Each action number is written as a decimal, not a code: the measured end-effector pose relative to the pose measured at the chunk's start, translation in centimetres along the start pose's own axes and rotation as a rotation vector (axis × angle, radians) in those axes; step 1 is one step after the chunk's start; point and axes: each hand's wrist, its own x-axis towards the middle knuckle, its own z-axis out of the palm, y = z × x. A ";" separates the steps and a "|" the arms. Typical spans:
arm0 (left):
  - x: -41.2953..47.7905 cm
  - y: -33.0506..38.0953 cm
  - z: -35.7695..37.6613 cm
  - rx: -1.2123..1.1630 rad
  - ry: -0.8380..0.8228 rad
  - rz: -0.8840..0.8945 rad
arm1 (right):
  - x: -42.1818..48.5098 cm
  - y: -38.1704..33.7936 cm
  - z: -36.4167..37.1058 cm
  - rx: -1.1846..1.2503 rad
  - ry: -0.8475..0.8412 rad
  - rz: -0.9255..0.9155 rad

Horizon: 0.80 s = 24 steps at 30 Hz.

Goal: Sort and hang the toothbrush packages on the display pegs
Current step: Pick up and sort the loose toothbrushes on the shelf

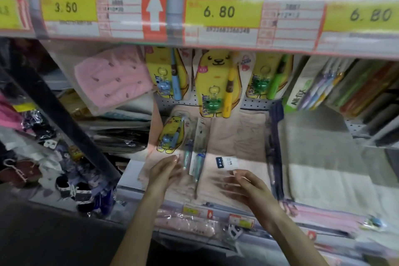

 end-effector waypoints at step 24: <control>5.4 3.1 3.5 0.288 -0.082 -0.264 | -1.3 1.1 -1.9 0.125 0.135 -0.060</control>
